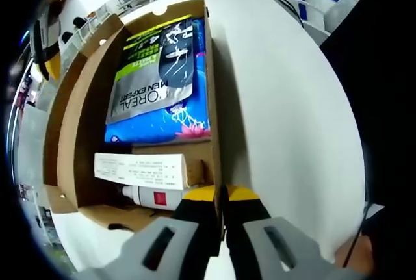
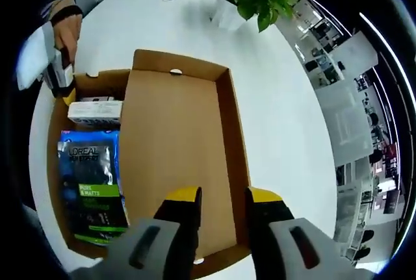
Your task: Operate the shoe box by opening the lid, removing the specified soft item, and placing it in the target area until the item is outside and the box remains undamaged.
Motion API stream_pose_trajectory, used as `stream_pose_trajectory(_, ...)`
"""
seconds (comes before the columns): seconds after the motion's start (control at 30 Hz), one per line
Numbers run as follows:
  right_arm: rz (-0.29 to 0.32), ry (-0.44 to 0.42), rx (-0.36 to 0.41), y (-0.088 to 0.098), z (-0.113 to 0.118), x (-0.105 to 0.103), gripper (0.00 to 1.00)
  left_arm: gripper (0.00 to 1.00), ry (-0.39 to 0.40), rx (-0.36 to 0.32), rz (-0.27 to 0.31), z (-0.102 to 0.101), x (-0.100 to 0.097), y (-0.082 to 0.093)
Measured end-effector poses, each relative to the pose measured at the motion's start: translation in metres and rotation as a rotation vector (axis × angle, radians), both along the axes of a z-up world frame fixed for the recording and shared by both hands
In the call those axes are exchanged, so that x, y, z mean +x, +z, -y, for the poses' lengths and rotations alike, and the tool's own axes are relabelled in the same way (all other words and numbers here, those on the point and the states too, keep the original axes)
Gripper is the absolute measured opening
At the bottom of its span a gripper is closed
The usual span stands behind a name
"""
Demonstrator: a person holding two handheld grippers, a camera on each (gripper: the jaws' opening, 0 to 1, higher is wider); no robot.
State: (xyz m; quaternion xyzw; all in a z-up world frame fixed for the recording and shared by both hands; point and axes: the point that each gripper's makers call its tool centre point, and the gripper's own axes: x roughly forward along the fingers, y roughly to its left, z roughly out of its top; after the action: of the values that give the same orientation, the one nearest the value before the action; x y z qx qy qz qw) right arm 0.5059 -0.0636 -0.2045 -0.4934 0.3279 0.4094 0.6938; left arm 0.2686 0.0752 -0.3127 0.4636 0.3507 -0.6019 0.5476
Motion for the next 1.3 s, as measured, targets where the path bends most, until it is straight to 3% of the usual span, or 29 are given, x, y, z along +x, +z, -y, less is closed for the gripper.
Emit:
stream_pose_trajectory(0.37,0.005,0.041,0.048,0.003,-0.01,-0.036,0.3,0.02,0.029,0.039,-0.014,-0.001,0.003,-0.001)
stream_pose_trajectory(0.67,0.038,0.108,0.114,0.019,-0.022,-0.063,0.31,0.02,0.062,0.058,-0.039,-0.001,-0.001,0.001)
stream_pose_trajectory(0.97,0.063,0.126,0.169,0.024,-0.008,-0.103,0.33,0.02,0.118,0.115,-0.055,-0.006,-0.003,-0.001)
stream_pose_trajectory(1.3,0.098,0.163,0.224,0.04,-0.015,-0.141,0.36,0.02,0.117,0.118,-0.052,-0.006,-0.005,-0.001)
